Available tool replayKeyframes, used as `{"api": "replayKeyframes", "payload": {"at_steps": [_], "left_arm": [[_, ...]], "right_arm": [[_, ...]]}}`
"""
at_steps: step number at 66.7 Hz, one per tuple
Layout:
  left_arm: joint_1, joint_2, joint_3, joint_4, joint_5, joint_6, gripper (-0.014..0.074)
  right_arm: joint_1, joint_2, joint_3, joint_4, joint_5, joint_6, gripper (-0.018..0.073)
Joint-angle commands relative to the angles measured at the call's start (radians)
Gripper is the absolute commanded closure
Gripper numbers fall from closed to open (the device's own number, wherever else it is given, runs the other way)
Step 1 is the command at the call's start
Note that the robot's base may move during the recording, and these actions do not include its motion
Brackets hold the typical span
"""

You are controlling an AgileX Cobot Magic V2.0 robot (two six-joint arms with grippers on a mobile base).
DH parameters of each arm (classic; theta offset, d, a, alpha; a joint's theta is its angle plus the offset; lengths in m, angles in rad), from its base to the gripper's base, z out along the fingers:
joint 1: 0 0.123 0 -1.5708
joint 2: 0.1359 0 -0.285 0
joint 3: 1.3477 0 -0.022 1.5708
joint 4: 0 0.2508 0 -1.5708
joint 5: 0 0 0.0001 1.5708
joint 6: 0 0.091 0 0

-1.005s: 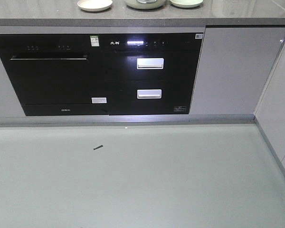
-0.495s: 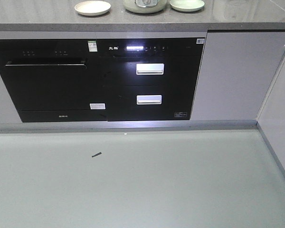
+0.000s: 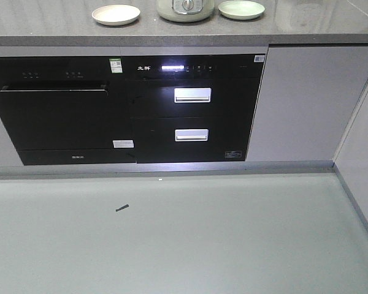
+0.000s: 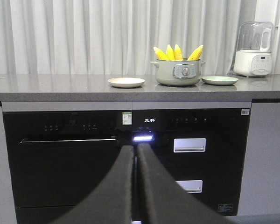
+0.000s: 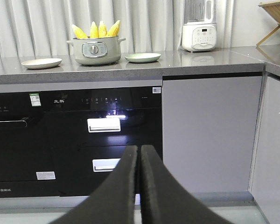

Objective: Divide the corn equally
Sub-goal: 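Drive the base toward the counter with the pot and plates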

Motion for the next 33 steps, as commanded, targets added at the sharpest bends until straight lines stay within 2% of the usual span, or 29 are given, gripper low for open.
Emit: {"api": "replayKeyframes", "payload": {"at_steps": [1, 33], "left_arm": [[0.003, -0.015, 0.013, -0.002, -0.065, -0.007, 0.0603], [0.003, -0.015, 0.013, -0.002, -0.065, -0.007, 0.0603]], "right_arm": [[-0.003, -0.003, 0.010, -0.006, -0.076, -0.010, 0.0564], [-0.003, -0.003, 0.010, -0.006, -0.076, -0.010, 0.0564]]}}
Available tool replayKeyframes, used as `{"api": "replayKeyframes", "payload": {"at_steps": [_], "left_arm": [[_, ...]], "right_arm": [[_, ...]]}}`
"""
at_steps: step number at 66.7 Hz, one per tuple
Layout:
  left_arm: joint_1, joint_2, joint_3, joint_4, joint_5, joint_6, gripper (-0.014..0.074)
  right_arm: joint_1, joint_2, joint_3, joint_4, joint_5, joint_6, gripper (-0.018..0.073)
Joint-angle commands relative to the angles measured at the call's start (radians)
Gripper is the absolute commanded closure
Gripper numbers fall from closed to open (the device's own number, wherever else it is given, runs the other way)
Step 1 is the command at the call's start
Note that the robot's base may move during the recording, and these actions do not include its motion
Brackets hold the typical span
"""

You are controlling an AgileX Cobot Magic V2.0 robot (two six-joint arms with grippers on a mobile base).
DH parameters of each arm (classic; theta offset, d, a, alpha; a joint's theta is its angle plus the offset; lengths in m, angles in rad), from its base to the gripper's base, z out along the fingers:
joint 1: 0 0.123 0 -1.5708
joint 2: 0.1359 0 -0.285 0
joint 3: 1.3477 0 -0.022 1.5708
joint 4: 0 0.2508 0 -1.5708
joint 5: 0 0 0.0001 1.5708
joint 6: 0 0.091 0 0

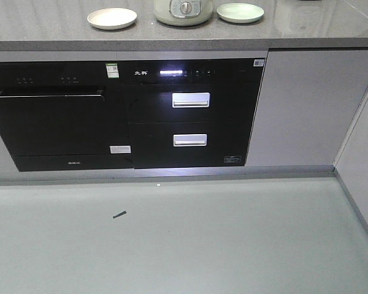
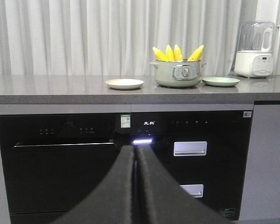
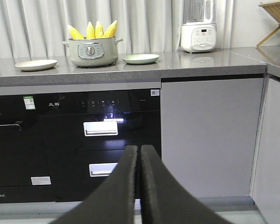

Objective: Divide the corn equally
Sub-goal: 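Drive the base toward the counter with the pot and plates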

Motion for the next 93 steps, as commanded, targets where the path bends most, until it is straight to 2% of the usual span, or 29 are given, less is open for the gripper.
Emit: {"api": "replayKeyframes", "payload": {"at_steps": [1, 93], "left_arm": [[0.003, -0.015, 0.013, -0.002, -0.065, -0.007, 0.0603], [0.003, -0.015, 0.013, -0.002, -0.065, -0.007, 0.0603]], "right_arm": [[-0.003, -0.003, 0.010, -0.006, -0.076, -0.010, 0.0564], [-0.003, -0.003, 0.010, -0.006, -0.076, -0.010, 0.0564]]}}
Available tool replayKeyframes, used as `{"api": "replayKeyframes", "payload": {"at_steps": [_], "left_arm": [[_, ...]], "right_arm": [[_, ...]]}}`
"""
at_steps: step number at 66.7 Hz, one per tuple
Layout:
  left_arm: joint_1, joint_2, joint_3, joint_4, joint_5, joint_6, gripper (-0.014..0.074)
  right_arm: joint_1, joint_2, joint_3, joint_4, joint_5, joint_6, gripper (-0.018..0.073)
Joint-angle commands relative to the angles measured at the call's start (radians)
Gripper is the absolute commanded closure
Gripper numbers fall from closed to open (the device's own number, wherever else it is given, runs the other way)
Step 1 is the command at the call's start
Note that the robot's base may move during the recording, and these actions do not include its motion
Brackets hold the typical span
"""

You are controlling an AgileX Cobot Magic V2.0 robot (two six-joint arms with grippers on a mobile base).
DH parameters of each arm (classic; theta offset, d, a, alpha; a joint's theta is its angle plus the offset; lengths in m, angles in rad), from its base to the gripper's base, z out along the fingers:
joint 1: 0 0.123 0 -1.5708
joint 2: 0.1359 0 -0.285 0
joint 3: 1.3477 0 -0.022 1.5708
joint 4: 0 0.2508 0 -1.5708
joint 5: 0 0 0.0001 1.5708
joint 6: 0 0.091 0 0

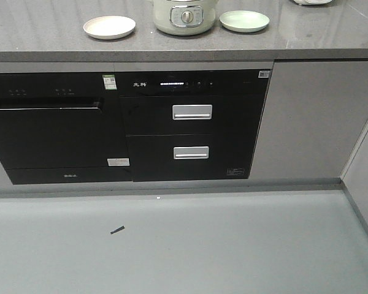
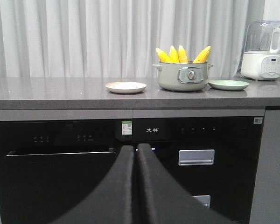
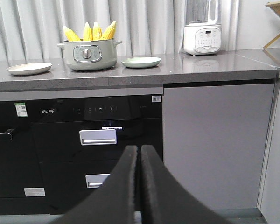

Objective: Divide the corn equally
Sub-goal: 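Drive the base toward the counter with the pot and plates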

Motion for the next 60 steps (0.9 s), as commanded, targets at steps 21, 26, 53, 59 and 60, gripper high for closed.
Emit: {"api": "replayKeyframes", "payload": {"at_steps": [21, 26, 53, 59, 60], "left_arm": [[0.003, -0.015, 0.013, -0.002, -0.065, -0.007, 0.0603], [0.003, -0.015, 0.013, -0.002, -0.065, -0.007, 0.0603], [0.003, -0.015, 0.013, -0.002, -0.065, -0.007, 0.0603], [0.003, -0.015, 0.013, -0.002, -0.065, -0.007, 0.0603], [0.003, -0.015, 0.013, -0.002, -0.065, -0.007, 0.0603]], "right_arm": [[-0.003, -0.003, 0.010, -0.006, -0.076, -0.010, 0.0564], [-0.003, -0.003, 0.010, -0.006, -0.076, -0.010, 0.0564], [-0.003, -0.003, 0.010, -0.006, -0.076, -0.010, 0.0564], [-0.003, -0.003, 0.010, -0.006, -0.076, -0.010, 0.0564], [-0.003, -0.003, 0.010, -0.006, -0.076, -0.010, 0.0564]]}}
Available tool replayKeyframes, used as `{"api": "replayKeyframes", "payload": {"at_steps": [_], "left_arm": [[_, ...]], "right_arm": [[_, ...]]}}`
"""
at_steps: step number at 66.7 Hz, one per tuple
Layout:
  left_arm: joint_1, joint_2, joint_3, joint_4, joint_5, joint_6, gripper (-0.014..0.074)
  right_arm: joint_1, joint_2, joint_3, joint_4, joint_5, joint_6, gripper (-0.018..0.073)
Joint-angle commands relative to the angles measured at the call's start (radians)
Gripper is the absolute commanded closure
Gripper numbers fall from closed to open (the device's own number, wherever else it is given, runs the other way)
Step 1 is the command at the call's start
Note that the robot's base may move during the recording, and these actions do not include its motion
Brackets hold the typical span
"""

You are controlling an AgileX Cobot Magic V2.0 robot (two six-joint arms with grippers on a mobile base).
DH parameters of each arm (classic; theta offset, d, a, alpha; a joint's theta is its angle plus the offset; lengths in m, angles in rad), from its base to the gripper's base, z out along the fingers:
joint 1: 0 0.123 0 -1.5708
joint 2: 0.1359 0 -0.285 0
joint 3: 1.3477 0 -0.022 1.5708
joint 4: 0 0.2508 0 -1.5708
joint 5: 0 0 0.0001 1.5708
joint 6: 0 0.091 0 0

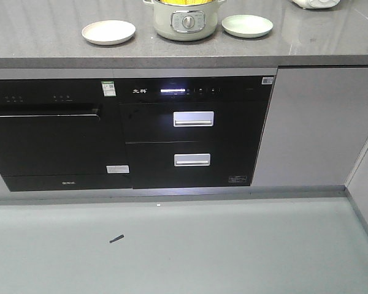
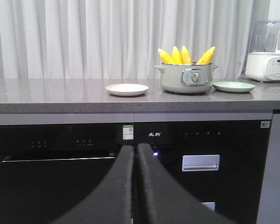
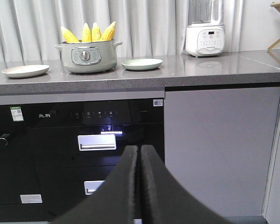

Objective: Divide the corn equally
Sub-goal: 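Drive the base toward the counter with the pot and plates, then drive closer and align the base in front of the corn pot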

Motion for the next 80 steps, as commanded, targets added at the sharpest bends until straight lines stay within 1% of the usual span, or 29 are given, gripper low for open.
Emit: {"api": "replayKeyframes", "payload": {"at_steps": [1, 80], "left_arm": [[0.003, -0.015, 0.013, -0.002, -0.065, -0.007, 0.0603], [0.003, -0.015, 0.013, -0.002, -0.065, -0.007, 0.0603]], "right_arm": [[-0.003, -0.003, 0.010, -0.006, -0.076, -0.010, 0.0564], [-0.003, -0.003, 0.010, -0.006, -0.076, -0.010, 0.0564]]}}
